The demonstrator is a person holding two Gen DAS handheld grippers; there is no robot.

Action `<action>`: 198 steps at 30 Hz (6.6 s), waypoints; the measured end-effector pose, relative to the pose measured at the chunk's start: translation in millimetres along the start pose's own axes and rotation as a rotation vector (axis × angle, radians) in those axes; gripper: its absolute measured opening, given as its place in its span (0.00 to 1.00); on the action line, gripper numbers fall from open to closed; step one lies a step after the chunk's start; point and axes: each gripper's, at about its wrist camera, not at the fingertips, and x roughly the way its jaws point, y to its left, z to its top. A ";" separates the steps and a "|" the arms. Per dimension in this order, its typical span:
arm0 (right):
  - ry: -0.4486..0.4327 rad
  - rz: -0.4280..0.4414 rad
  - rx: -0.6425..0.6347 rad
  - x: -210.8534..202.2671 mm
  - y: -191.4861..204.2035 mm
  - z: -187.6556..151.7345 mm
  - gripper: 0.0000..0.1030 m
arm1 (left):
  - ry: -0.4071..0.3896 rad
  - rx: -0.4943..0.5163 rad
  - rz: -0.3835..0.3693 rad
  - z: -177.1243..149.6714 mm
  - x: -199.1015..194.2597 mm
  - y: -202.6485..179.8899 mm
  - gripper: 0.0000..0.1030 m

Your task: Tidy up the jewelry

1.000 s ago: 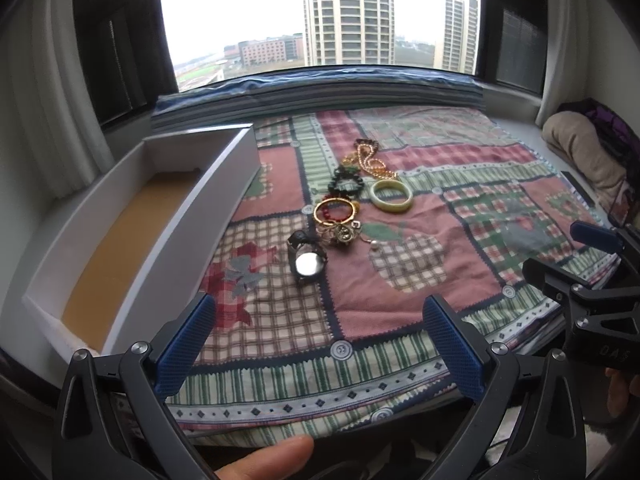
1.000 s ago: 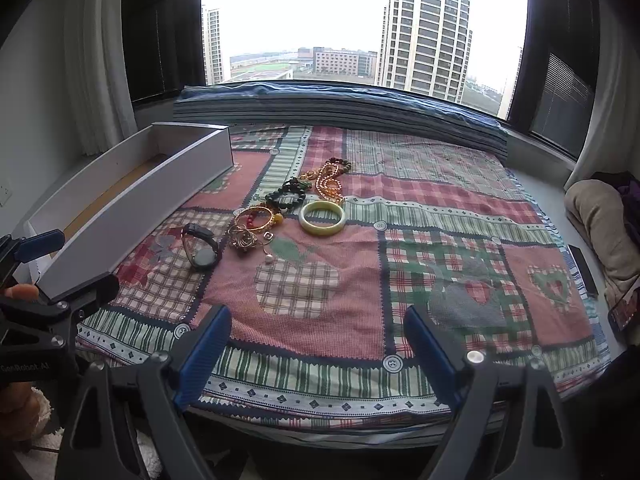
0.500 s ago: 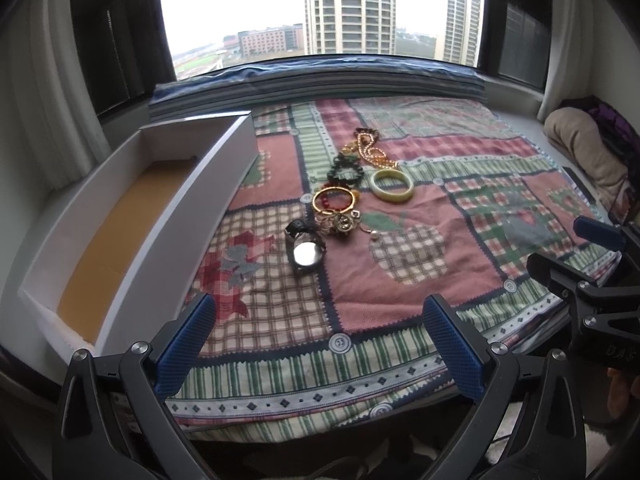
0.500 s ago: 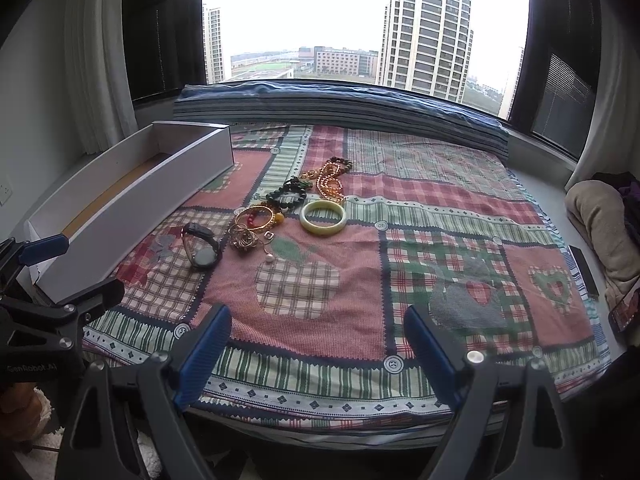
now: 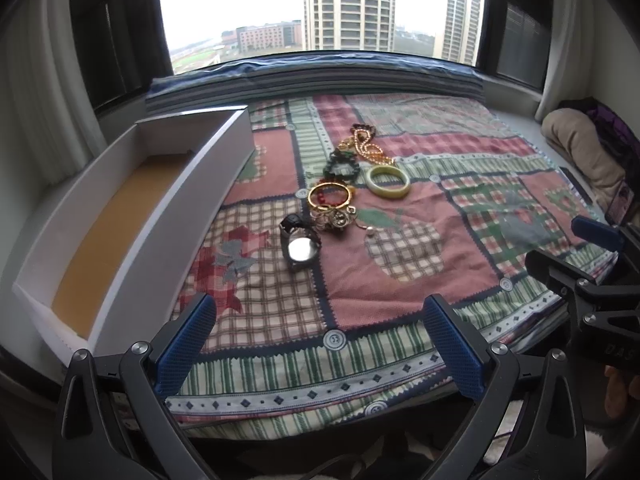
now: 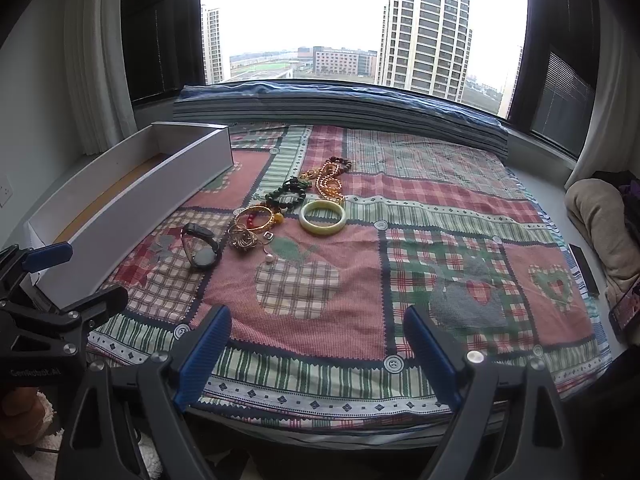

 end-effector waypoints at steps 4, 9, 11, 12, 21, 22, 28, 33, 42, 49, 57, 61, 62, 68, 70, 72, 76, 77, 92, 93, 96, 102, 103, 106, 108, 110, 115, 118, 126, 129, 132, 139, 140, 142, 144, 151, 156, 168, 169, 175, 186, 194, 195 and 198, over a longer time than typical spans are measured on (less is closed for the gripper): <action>0.006 0.002 0.002 1.1 0.3 -0.9 0.87 | 0.003 -0.002 -0.002 -0.4 0.1 0.2 1.00; 0.012 0.005 0.004 2.4 0.4 -1.9 0.87 | 0.009 -0.005 -0.003 -1.0 0.8 -0.2 1.00; 0.011 0.004 0.005 2.0 0.1 -1.8 0.87 | 0.007 -0.005 -0.003 -0.9 0.9 -0.2 1.00; 0.010 0.003 0.005 1.9 0.6 -1.8 0.87 | 0.008 -0.006 -0.004 -0.8 1.2 -0.3 1.00; 0.007 0.000 0.016 1.1 -3.0 -1.8 0.87 | -0.001 -0.013 0.002 0.4 -0.9 1.9 1.00; 0.009 0.003 0.014 1.6 -2.1 -2.0 0.87 | 0.000 -0.015 0.002 0.5 -0.5 2.2 1.00; 0.016 -0.005 -0.005 3.6 1.0 -2.7 0.87 | 0.010 -0.018 0.000 0.4 1.0 2.5 1.00; 0.021 -0.008 -0.011 4.9 2.5 -2.9 0.87 | 0.006 -0.024 0.000 0.4 1.4 2.5 1.00; 0.021 -0.009 -0.001 4.6 0.3 -4.0 0.87 | 0.012 -0.022 -0.005 -0.4 1.3 -0.2 1.00; 0.019 -0.010 0.000 4.5 0.0 -4.3 0.87 | 0.012 -0.030 -0.008 0.0 0.7 1.2 1.00; 0.019 -0.009 0.000 4.2 0.3 -4.3 0.87 | 0.013 -0.035 -0.008 1.1 0.9 3.6 1.00; 0.020 -0.009 0.000 4.3 0.3 -4.3 0.87 | 0.017 -0.037 -0.008 1.9 1.4 5.4 1.00; 0.021 -0.009 0.000 4.2 0.7 -4.2 0.87 | 0.018 -0.036 -0.008 1.6 1.6 5.1 1.00; 0.022 -0.009 0.001 4.3 1.5 -4.3 0.87 | 0.018 -0.035 -0.006 1.4 1.8 5.3 1.00; 0.021 -0.009 0.002 4.3 1.8 -4.4 0.87 | 0.018 -0.035 -0.006 1.0 1.9 5.3 1.00; 0.021 -0.009 0.002 4.2 1.3 -4.3 0.87 | 0.019 -0.034 -0.006 1.0 1.9 5.2 1.00; 0.022 -0.008 0.002 4.1 1.3 -4.3 0.87 | 0.018 -0.034 -0.006 1.0 1.9 5.1 1.00; 0.022 -0.009 0.001 4.2 1.5 -4.3 0.87 | 0.018 -0.035 -0.006 0.9 1.8 5.0 1.00; 0.020 -0.007 0.006 3.4 1.3 -3.7 0.87 | 0.017 -0.033 -0.004 0.6 2.7 5.4 1.00; 0.019 -0.008 0.006 3.2 1.4 -3.6 0.87 | 0.017 -0.033 -0.005 0.7 2.8 5.6 1.00; 0.020 -0.007 0.006 3.2 1.6 -3.4 0.87 | 0.018 -0.033 -0.005 0.6 2.6 5.3 1.00; 0.026 0.004 0.014 3.1 0.6 -3.7 0.87 | 0.019 -0.034 -0.004 -0.4 3.3 6.4 1.00; 0.026 0.006 0.014 3.0 -0.2 -3.7 0.87 | 0.019 -0.034 -0.004 -0.4 3.3 6.4 1.00; 0.025 0.004 0.015 3.1 0.0 -3.7 0.87 | 0.018 -0.033 -0.003 -0.4 3.5 6.8 1.00; 0.029 0.009 0.020 3.9 -1.0 -3.8 0.87 | 0.020 -0.034 -0.003 -0.3 3.4 6.2 1.00; 0.031 0.010 0.022 4.4 -1.2 -4.2 0.87 | 0.023 -0.031 0.000 -0.6 4.2 6.3 1.00; 0.031 0.010 0.023 4.3 -1.1 -4.6 0.87 | 0.024 -0.029 -0.003 -0.9 4.0 5.5 1.00; 0.033 0.011 0.022 4.4 -1.0 -5.3 0.87 | 0.020 -0.031 -0.005 -0.9 2.9 5.1 1.00; 0.029 0.014 0.005 3.3 3.3 -6.8 0.87 | -0.002 -0.042 -0.029 -0.5 -2.1 5.6 1.00; 0.023 0.015 -0.014 2.3 7.3 -6.8 0.87 | -0.007 -0.034 -0.030 0.3 -2.9 3.7 1.00; 0.025 0.029 -0.008 2.6 6.1 -6.5 0.87 | -0.003 -0.026 -0.027 -0.3 -2.2 1.8 1.00; 0.044 0.015 0.017 7.0 0.4 -7.3 0.87 | 0.020 -0.047 -0.037 -1.3 1.7 5.4 1.00; 0.045 0.015 0.016 7.3 0.5 -7.1 0.87 | 0.021 -0.050 -0.036 -1.5 2.1 5.9 1.00; 0.044 0.016 0.012 7.3 1.3 -7.5 0.87 | 0.022 -0.053 -0.034 -1.5 2.5 6.2 1.00; 0.042 0.017 0.009 6.6 1.8 -7.2 0.87 | 0.021 -0.053 -0.032 -1.5 2.7 6.6 1.00; 0.047 0.017 0.010 8.5 1.9 -7.5 0.87 | 0.026 -0.054 -0.031 -2.7 2.9 6.9 1.00; 0.047 0.018 0.009 8.6 2.1 -7.6 0.87 | 0.032 -0.058 -0.026 -2.8 4.7 8.3 1.00; 0.049 0.019 0.007 9.1 3.0 -7.7 0.87 | 0.035 -0.057 -0.023 -3.0 5.8 8.2 1.00; 0.049 0.019 0.007 9.1 3.0 -7.7 0.87 | 0.035 -0.057 -0.023 -3.0 5.8 8.2 1.00; 0.049 0.019 0.008 9.1 3.0 -7.9 0.87 | 0.035 -0.057 -0.023 -3.2 6.3 8.3 1.00; 0.051 0.019 0.008 9.6 4.0 -8.5 0.87 | 0.036 -0.058 -0.024 -3.0 6.2 8.2 1.00; 0.053 0.017 0.016 12.6 1.8 -11.0 0.87 | 0.036 -0.100 -0.007 -5.6 10.5 26.6 1.00; 0.056 0.018 0.016 13.6 1.7 -11.3 0.87 | 0.039 -0.111 -0.005 -5.4 12.1 30.6 1.00; 0.059 0.024 0.010 13.7 2.5 -11.4 0.87 | 0.048 -0.127 -0.009 -3.4 17.9 38.7 1.00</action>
